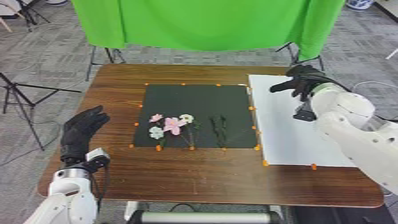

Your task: Arrange flowers

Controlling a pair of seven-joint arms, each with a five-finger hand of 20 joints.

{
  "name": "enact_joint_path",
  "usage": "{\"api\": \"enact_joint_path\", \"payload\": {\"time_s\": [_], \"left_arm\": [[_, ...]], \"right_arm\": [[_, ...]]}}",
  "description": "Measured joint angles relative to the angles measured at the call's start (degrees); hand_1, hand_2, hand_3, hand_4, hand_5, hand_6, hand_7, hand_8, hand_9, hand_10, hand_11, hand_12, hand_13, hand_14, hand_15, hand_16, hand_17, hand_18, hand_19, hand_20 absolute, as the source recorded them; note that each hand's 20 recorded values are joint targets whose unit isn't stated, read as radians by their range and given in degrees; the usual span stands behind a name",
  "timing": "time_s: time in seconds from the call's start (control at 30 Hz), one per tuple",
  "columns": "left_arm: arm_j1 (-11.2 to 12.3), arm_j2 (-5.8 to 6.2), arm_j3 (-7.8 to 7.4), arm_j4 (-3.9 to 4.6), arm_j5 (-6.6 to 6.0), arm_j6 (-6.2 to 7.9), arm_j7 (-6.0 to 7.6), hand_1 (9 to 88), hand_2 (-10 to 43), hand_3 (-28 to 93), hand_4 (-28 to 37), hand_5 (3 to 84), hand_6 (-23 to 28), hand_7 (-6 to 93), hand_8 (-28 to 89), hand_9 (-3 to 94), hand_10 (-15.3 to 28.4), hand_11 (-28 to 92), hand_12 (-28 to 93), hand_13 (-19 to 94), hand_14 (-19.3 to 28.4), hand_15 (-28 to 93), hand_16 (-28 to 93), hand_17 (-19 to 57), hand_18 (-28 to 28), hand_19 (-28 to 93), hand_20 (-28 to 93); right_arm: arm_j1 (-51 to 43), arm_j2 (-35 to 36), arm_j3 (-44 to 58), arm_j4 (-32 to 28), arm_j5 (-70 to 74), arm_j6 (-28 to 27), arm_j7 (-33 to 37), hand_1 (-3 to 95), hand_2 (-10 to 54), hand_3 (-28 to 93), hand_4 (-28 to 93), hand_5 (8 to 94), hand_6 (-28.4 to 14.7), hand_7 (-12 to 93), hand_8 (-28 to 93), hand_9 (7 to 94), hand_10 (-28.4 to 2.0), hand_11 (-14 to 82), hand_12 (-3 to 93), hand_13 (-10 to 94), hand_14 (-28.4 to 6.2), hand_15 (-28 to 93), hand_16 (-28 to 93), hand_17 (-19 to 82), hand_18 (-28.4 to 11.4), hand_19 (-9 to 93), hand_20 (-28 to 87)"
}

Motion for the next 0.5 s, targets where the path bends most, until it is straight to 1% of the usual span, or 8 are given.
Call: {"api": "enact_joint_path", "payload": {"time_s": [0.1,0.37,0.5], "left_arm": [[0.1,-0.03,0.0,-0.02,0.0,0.0,-0.03,39.1,7.2,67,-18.3,55.6,2.5,21.0,-10,54.0,14.3,26,11,44,16.6,28,-3,14.7,12.3,21,21],[0.1,-0.1,0.02,-0.02,0.06,-0.03,-0.11,39.1,7.1,67,-18.3,55.5,2.5,21.0,-10,54.1,14.3,26,11,44,16.7,28,-3,14.7,12.3,21,21],[0.1,-0.14,0.01,-0.02,0.15,-0.03,-0.13,39.1,7.2,67,-18.3,55.5,2.5,20.9,-10,54.1,14.3,26,11,44,16.8,28,-4,14.7,12.3,21,21]], "right_arm": [[-1.3,0.4,0.6,1.5,-0.4,-0.2,0.9,17.0,-9.5,55,-22,44.4,-4.2,3,-4,46.3,-22.8,5.0,10.3,83,-8.6,52,26,52,-18.9,90,44],[-4.3,1.2,2.6,4.4,-4.0,-0.8,3.6,17.0,-9.5,56,-21,45.0,-3.6,4,-4,47.3,-22.8,5.2,10.4,83,-8.8,52,26,52,-19.2,90,44],[-5.4,1.4,3.8,5.6,-3.8,-2.0,4.8,19.0,-9.5,57,-20,45.4,-3.3,4,-4,48.9,-22.5,5.7,10.7,84,-8.4,52,26,52,-19.3,90,44]]}}
